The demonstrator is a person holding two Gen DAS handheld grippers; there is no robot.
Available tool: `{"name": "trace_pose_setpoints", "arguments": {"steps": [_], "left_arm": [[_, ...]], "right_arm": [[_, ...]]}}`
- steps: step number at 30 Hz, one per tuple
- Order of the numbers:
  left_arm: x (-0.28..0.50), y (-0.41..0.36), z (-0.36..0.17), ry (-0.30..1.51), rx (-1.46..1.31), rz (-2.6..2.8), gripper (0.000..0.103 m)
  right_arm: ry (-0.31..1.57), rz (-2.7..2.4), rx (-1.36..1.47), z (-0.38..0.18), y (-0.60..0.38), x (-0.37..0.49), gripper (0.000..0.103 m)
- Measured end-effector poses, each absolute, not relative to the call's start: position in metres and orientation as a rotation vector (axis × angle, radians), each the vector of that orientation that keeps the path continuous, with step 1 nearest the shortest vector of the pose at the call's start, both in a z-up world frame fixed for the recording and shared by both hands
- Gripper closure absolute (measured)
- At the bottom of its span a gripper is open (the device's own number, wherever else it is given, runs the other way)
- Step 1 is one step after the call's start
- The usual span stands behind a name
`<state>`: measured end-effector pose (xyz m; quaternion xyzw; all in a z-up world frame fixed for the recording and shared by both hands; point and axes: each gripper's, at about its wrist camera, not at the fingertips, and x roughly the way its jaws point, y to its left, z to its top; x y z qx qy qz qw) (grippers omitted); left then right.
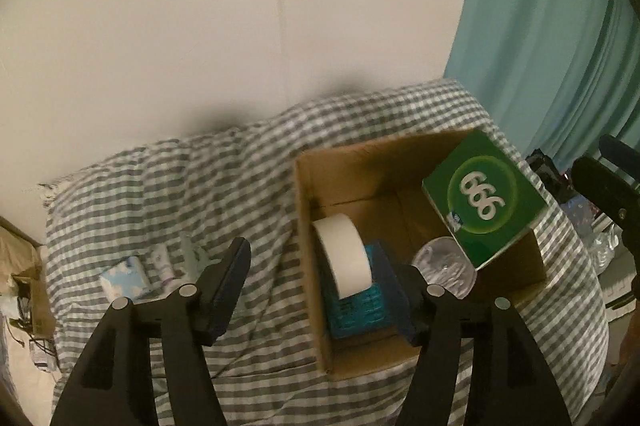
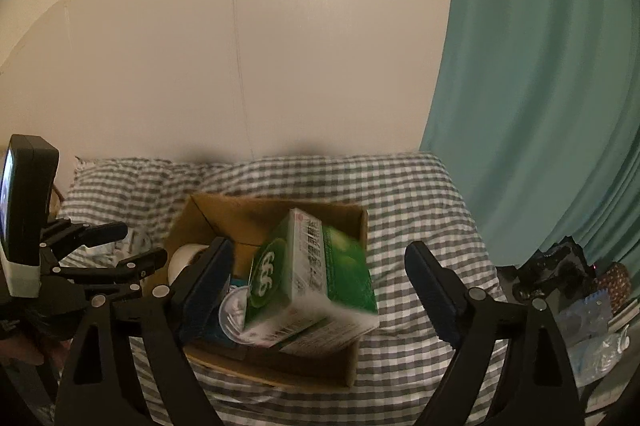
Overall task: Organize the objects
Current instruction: 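Carry the medicine box and tape roll into the cardboard box and release both, then withdraw both tools from the box toward the remaining items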
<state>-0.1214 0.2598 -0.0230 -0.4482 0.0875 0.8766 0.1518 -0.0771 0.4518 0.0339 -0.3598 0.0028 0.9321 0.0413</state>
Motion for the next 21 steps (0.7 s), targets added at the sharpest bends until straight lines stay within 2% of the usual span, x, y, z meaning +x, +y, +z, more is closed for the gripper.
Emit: {"name": "trace_pose_setpoints", "arguments": {"steps": [3,8,14,21], "left_arm": [[-0.114,0.244,-0.005,0.241,-1.248,2.544,0.029],[-0.097,0.206,0.032,0.221,-1.185,2.617,0.027],[-0.072,0.149,0.075,0.163,-1.09,2.728,0.012],[-0.044,0.081,0.1,0.145,-1.003,2.838,0.0]], "right_arm": [[-0.026,2.857,-1.073,0.043,0.444,-0.072,0.014],[-0.06,2.861,-1.066,0.055,0.429,-0.057,0.014],[-0.056,2.902,-1.026,0.077,0.397,-0.031,0.014],[-0.127,2.98,-0.922,0.106,0.34,0.002,0.004]]}}
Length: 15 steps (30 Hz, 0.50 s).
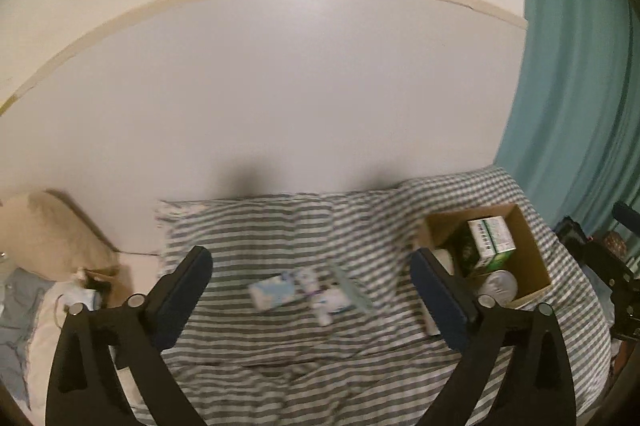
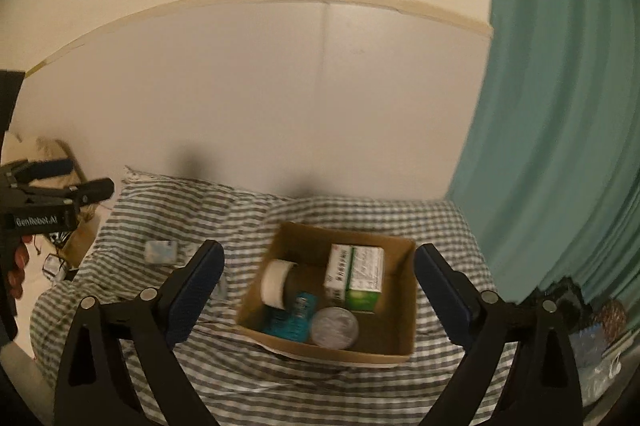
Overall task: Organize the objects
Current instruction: 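Withdraw both tools from the box toward the remaining items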
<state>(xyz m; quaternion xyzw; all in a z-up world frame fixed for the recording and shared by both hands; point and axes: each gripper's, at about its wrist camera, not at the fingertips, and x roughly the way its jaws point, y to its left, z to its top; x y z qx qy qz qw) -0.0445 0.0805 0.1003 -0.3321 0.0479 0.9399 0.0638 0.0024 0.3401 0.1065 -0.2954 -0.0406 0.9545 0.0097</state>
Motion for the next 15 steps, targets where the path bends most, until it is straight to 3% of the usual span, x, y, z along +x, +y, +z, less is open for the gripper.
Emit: {"name": "trace_pose_setpoints", "arguments": {"steps": [1,6,15], "left_arm": [[-0.041,0.072,0.101,0.144,-0.995,2.85,0.0],[-0.028,0.025,0.095,0.154,-0.956,2.924,0.0],[-0.033,-0.039,0.038,0.035,-0.993,3.017,0.0]], "right_arm": [[-0.125,2.986,-0.908,0.108,0.332,0.007,0.0],[-0.024,3.041,-0.915,0.1,0.298,0.01,0.0],[-0.039,3.028,-1.079,0.044,0.244,-0.01,0.0]]}}
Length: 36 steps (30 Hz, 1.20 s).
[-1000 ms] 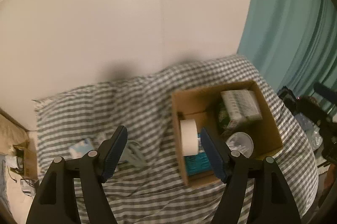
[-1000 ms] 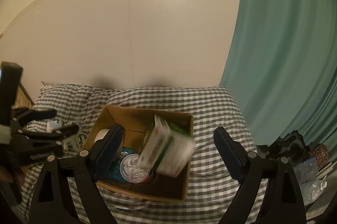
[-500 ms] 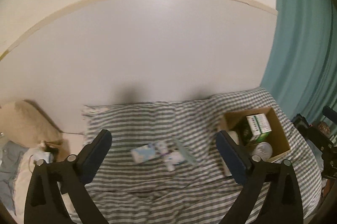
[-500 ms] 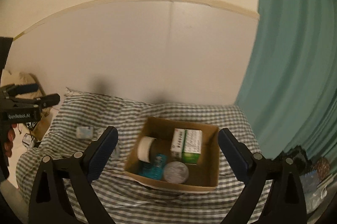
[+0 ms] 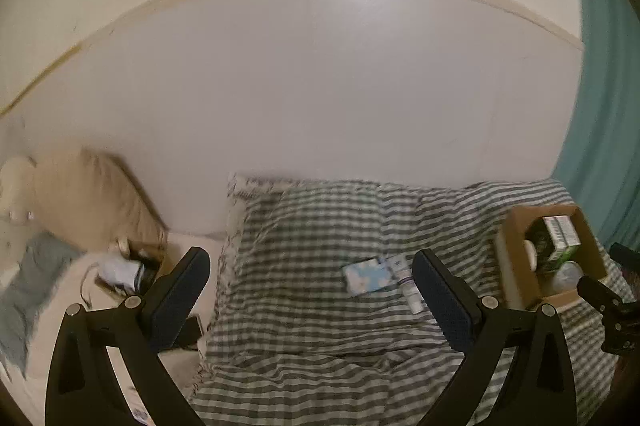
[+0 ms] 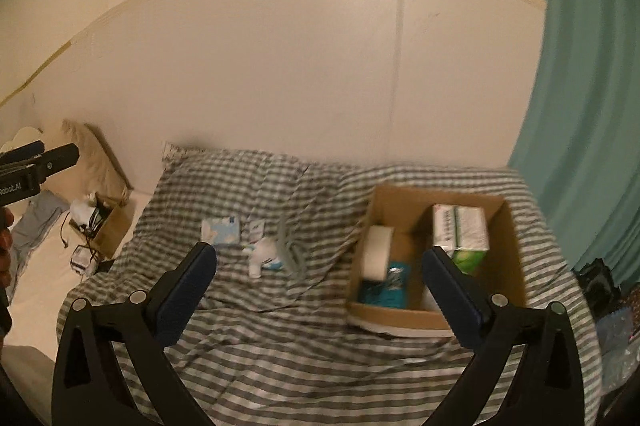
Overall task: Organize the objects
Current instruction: 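Withdraw both tools from the box toward the remaining items, then grasp the white bear toy with the right tool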
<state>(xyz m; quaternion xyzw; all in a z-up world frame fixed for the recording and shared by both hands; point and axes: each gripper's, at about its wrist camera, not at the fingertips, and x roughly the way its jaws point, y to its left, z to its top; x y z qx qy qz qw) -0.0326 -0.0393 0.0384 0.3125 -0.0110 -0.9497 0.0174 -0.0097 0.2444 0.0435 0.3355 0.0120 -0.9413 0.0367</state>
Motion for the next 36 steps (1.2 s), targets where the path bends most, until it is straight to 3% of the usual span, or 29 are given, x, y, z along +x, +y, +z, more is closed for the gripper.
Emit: {"name": "trace_pose_setpoints", "arguments": {"steps": [4,14,32,36], "left_arm": [[-0.045,-0.055,0.004,0.061,1.029,-2.917,0.0],[-0.079,-0.066,-0.07,0.004,1.164,-2.814,0.0],[-0.126,-0.042,-0.145,-0.122,1.376,-2.719,0.0],[-0.129,-0.049,-0.156,-0.066,1.422,-2.682,0.0]], "right_arm": [[0.083,-2.879,1.058,0.023,0.226,-0.023,0.0],[0.108,-2.808,1.152,-0.043,0.185,-0.064,0.0],[0.071,-2.691,1.348,-0.132,0.162,-0.141,0.001],[0.093,-2.661,1.364,-0.143,0.153,-0.152,0.008]]}}
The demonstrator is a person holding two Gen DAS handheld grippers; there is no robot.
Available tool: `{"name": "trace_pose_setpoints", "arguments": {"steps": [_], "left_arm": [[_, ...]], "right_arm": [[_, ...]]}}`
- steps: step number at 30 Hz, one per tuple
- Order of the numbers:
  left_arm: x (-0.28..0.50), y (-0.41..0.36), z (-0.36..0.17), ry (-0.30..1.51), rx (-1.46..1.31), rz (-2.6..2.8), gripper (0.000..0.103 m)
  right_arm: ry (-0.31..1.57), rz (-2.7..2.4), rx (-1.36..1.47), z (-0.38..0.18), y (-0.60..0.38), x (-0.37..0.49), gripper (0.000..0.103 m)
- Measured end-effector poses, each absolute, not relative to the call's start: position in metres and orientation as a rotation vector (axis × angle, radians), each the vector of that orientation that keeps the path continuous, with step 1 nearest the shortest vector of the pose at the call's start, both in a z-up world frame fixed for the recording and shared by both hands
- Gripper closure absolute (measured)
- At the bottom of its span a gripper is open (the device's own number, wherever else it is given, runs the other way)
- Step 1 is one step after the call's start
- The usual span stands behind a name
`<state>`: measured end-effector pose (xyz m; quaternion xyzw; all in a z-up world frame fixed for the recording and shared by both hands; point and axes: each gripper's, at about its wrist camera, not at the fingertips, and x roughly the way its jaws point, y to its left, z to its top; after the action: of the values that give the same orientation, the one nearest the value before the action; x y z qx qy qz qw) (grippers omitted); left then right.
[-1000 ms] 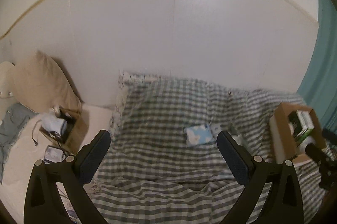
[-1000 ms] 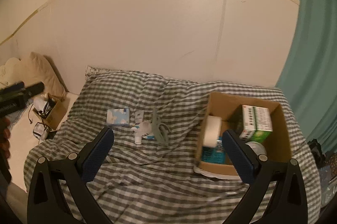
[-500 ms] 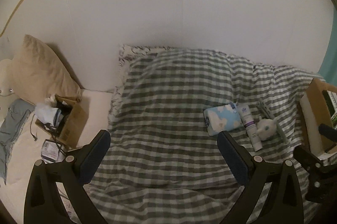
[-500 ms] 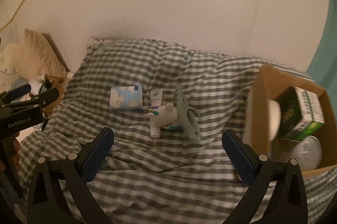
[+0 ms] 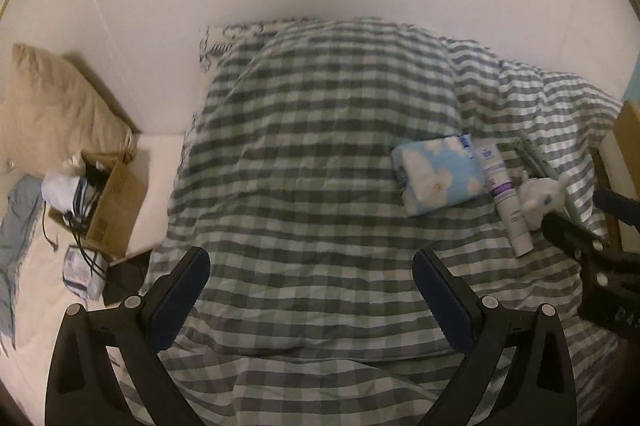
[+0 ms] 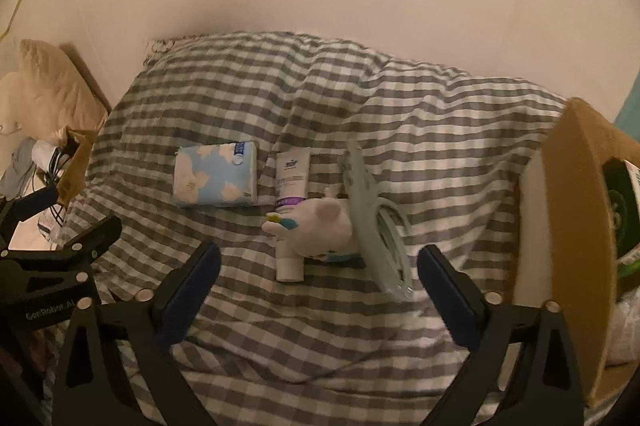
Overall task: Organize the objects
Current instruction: 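Grasp the white bear toy with the right tool, then grasp the blue tissue pack with the left tool while the right tool lifts the bear toy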
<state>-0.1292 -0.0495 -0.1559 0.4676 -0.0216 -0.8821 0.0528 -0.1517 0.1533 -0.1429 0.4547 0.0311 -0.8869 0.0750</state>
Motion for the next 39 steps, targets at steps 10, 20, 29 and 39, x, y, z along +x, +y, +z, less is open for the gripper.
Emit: {"name": "trace_pose_setpoints", "arguments": {"steps": [10,20,29,39], "left_arm": [[-0.127,-0.055,-0.161,-0.008,1.451,-2.658,0.0],[-0.136,-0.019,-0.156,-0.093,1.46,-2.724,0.0],[-0.174,0.026,-0.165,-0.002,1.477,-2.797,0.0],[-0.206,0.038,-0.208,-0.004,1.581,-2.72,0.003]], "right_arm": [[0.171,-2.679,1.425,-0.17,0.134,-0.19,0.032],[0.067,-2.712,1.286,-0.142,0.152,-0.159,0.06],[-0.008,-2.814,1.111,-0.1,0.175,-0.136,0.06],[-0.03,-2.851,1.202,-0.12,0.191,-0.148,0.06]]}}
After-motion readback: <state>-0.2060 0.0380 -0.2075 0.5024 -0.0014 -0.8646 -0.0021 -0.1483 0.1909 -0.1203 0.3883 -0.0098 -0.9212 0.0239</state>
